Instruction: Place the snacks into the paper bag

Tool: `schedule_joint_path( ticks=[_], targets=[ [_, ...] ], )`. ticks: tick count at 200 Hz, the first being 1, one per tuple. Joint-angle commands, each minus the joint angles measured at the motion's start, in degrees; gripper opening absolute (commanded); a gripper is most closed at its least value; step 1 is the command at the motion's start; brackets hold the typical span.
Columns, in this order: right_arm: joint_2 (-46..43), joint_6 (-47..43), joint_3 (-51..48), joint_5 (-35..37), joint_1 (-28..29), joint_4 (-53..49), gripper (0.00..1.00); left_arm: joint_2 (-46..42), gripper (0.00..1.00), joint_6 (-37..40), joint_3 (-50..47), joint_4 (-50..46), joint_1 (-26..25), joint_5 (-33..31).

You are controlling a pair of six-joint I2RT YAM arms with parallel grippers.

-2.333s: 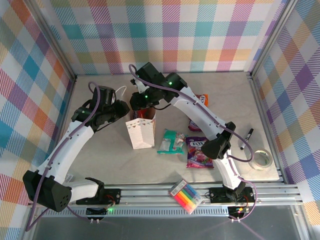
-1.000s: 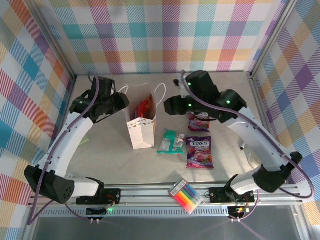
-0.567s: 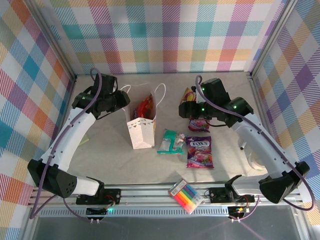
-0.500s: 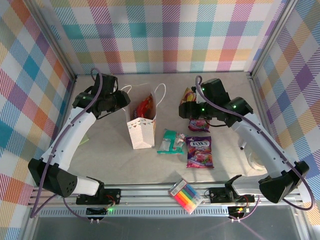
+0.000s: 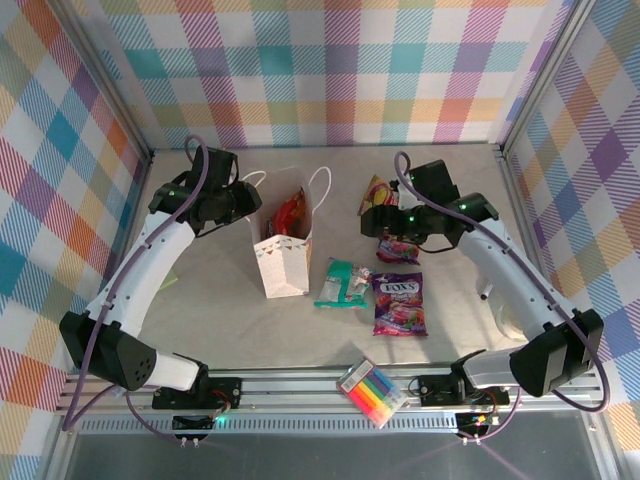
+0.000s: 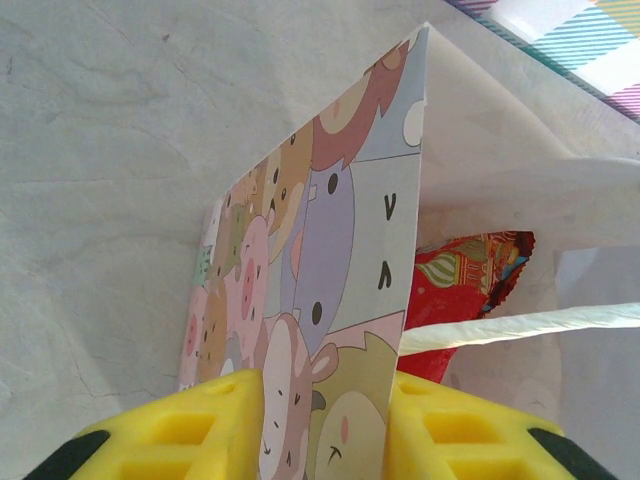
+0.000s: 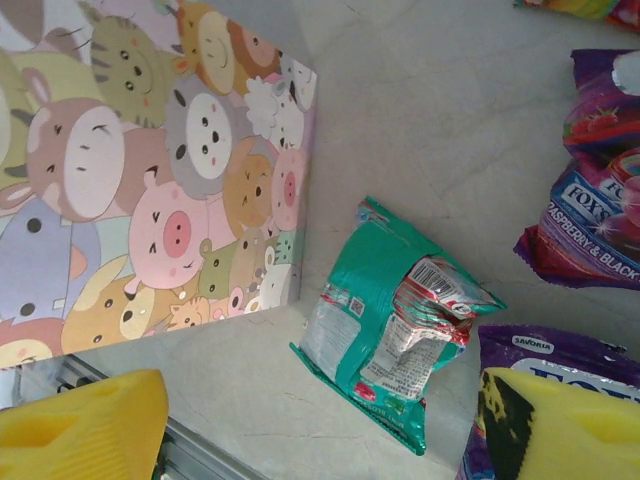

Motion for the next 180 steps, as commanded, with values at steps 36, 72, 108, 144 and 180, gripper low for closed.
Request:
schedule_joint_path(
  ticks=[36, 72, 108, 144, 180],
  targets=[
    [-0.4, 1.2, -5.4, -3.7, -6.0, 3.8, 0.92, 1.1, 0.34, 1.8, 1.5, -1.7, 0.7, -0.9],
    [-0.3, 1.4, -8.9, -5.7, -10.6, 5.2, 0.95, 1.5, 0.34, 2.0, 1.6, -1.9, 0.6, -0.8],
    [0.0, 1.0, -11.5, -6.1, -14.4, 6.2, 0.96, 1.6, 0.34, 2.8, 2.2, -3.0, 0.6, -1.4],
    [1.6, 1.0, -14.1, -7.6, -17.2, 8.7, 0.97, 1.4, 0.34, 2.9, 2.1, -3.0, 0.6, -1.1],
    [5.0, 2.0, -15.1, -6.0, -19.2, 10.0, 0.97, 0.9, 0.34, 2.9, 1.2, -2.7, 0.7, -1.8]
  ],
)
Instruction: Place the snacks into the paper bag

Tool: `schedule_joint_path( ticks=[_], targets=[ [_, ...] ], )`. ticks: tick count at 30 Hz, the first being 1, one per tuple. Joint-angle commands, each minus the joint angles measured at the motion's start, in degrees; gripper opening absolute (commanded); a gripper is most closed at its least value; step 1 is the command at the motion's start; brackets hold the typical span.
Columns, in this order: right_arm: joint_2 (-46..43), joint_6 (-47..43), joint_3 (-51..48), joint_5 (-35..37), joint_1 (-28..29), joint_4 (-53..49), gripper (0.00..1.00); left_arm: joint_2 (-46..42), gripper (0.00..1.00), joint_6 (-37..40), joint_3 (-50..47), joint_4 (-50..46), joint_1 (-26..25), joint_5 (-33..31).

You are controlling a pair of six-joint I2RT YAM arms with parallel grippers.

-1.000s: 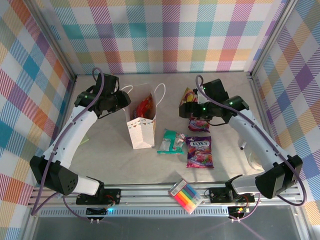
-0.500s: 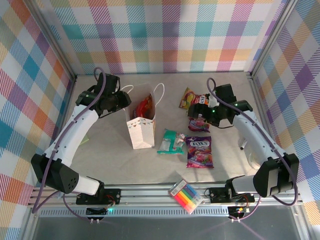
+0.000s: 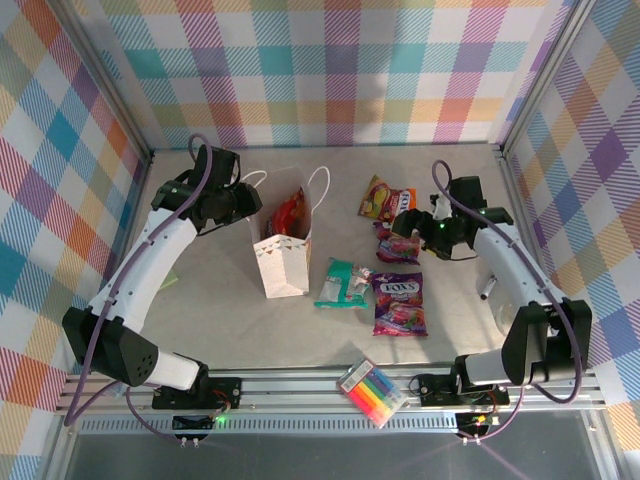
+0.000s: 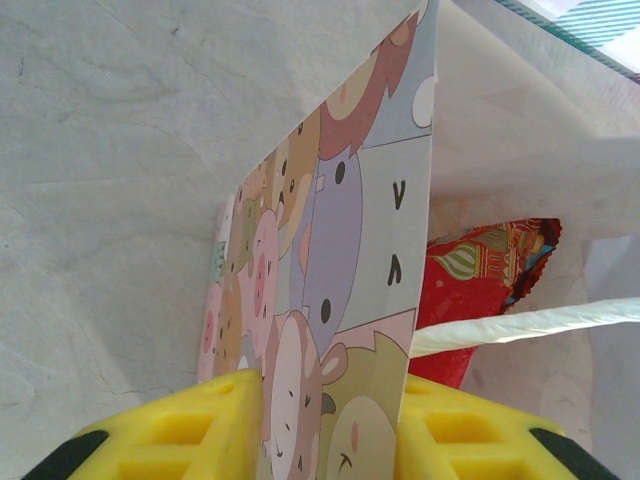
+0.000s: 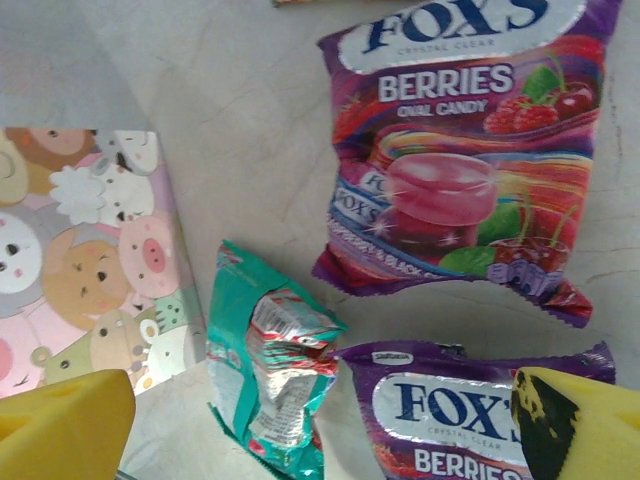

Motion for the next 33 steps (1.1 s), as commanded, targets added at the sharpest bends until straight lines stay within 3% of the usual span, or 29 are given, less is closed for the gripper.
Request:
schedule_joint_path(
  ticks=[1, 33],
  targets=[
    [2.6, 1.1, -0.8, 0.0, -1.3, 2.2, 0.96, -0.4, 0.34, 0.7, 0.4, -1.3, 0.7, -1.4],
    [18.3, 1.7, -0.6, -0.6, -4.2, 9.8, 0.95, 4.5, 0.35, 0.5, 3.2, -2.6, 0.7, -1.7]
  ],
)
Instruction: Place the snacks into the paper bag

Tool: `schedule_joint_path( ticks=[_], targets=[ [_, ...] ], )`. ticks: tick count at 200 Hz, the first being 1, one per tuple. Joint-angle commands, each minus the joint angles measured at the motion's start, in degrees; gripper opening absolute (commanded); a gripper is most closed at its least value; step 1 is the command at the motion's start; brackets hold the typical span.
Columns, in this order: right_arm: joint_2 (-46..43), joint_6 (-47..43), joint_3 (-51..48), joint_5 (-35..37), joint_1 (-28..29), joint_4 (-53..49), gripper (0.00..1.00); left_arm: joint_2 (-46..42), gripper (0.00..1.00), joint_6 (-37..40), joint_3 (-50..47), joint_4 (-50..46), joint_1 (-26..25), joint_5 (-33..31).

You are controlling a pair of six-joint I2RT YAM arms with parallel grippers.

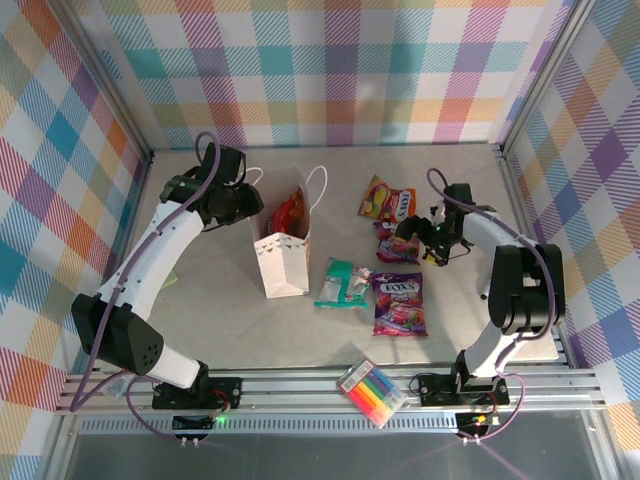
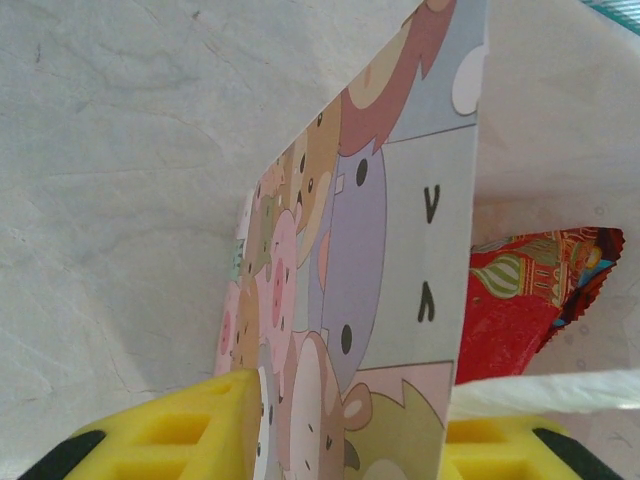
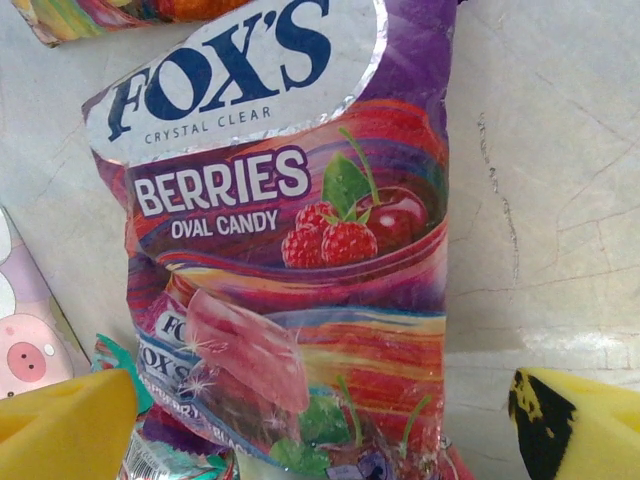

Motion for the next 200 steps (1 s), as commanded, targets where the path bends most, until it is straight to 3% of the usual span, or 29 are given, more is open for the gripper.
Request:
schedule_joint_path(
  ticks=[1, 120, 200],
  targets=[
    [1.4, 0.3, 0.2, -1.2, -0.4, 1.6, 0.95, 0.9, 0.35, 0.6, 1.9, -1.2, 0.6, -0.1],
    [7.0, 2.5, 1.5, -5.4, -0.2, 6.4, 0.89, 0.7, 0.36, 0.8, 2.1, -1.3, 0.6, -0.1],
    [8.8, 3.3, 3.5, -3.4, 2.7, 6.5, 0.82, 0.2, 0.36, 0.5, 0.4, -0.8, 0.6, 0.3]
  ],
)
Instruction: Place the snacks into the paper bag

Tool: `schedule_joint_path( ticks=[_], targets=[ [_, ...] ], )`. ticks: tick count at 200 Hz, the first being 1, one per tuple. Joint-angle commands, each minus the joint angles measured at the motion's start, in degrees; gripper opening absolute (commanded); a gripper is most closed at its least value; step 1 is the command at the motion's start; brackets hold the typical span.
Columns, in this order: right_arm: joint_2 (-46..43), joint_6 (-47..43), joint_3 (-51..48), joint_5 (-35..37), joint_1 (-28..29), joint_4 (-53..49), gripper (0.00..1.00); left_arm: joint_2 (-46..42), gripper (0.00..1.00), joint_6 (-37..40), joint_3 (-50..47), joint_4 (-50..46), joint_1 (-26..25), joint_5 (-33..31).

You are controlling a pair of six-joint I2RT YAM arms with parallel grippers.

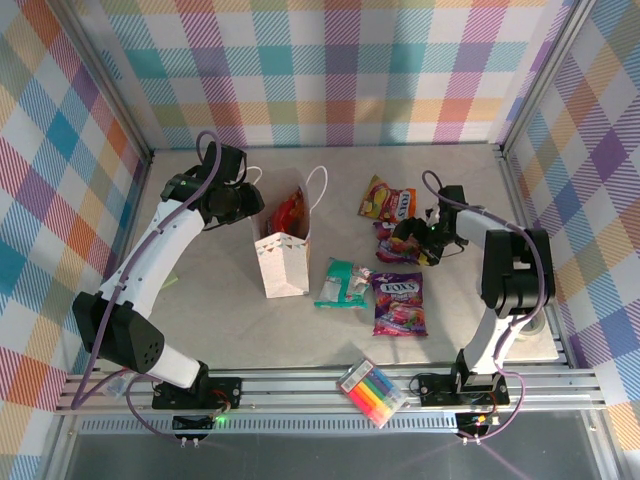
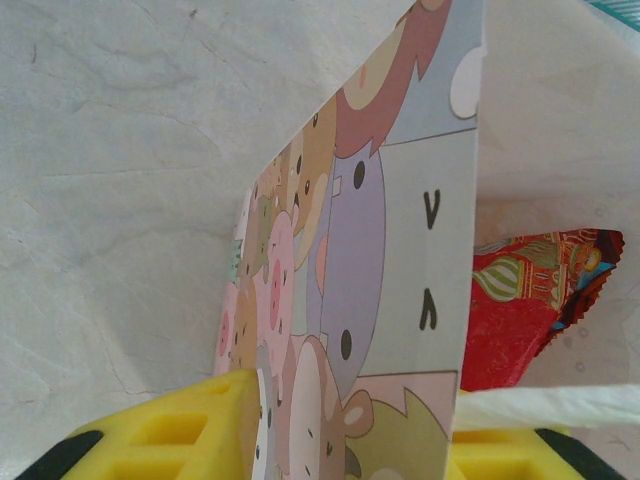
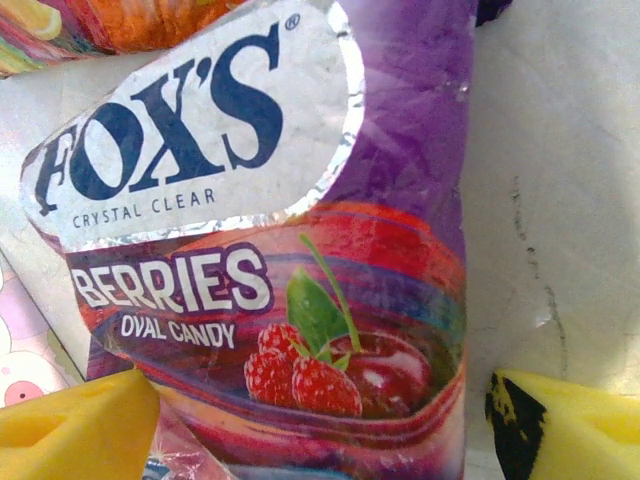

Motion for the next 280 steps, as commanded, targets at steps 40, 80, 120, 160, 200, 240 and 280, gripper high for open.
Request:
schedule_joint_path(
  ticks=[40, 80, 120, 160, 200, 240, 280],
  targets=[
    [1.2, -0.5, 3.2, 2.1, 2.0, -0.1, 0.68, -0.9, 0.35, 0.2, -0.9, -0.5, 0.6, 0.3],
    [0.3, -1.6, 3.9, 3.8, 2.2, -2.1, 0.52, -1.4, 0.35, 0.3, -1.5, -0.4, 0.6, -0.5],
    [-0.8, -2.4, 3.9, 5.1, 2.6, -3.5, 0.45, -1.5, 0.35, 0.3, -1.6, -0.2, 0.6, -0.3],
    [-2.4, -3.7, 4.7, 6.9, 3.2, -5.6, 0.38, -1.6, 0.34, 0.4, -2.1, -0.3, 0.6, -0.2],
    [-4.9, -4.7, 5.0, 8.3, 3.8, -7.3, 0.32, -2.2, 0.34, 0.3, -2.5, 0.0, 0.6, -0.2],
    [-7.3, -6.0, 4.9, 10.0, 4.4, -8.9, 0.25, -2.5, 0.34, 0.2, -2.3, 0.1, 0.6, -0.1],
    [-9.1, -6.6, 4.7, 10.9, 4.9, -10.2, 0.21, -3.4, 0.34, 0.2, -2.4, 0.1, 0.6, -0.1]
  ],
)
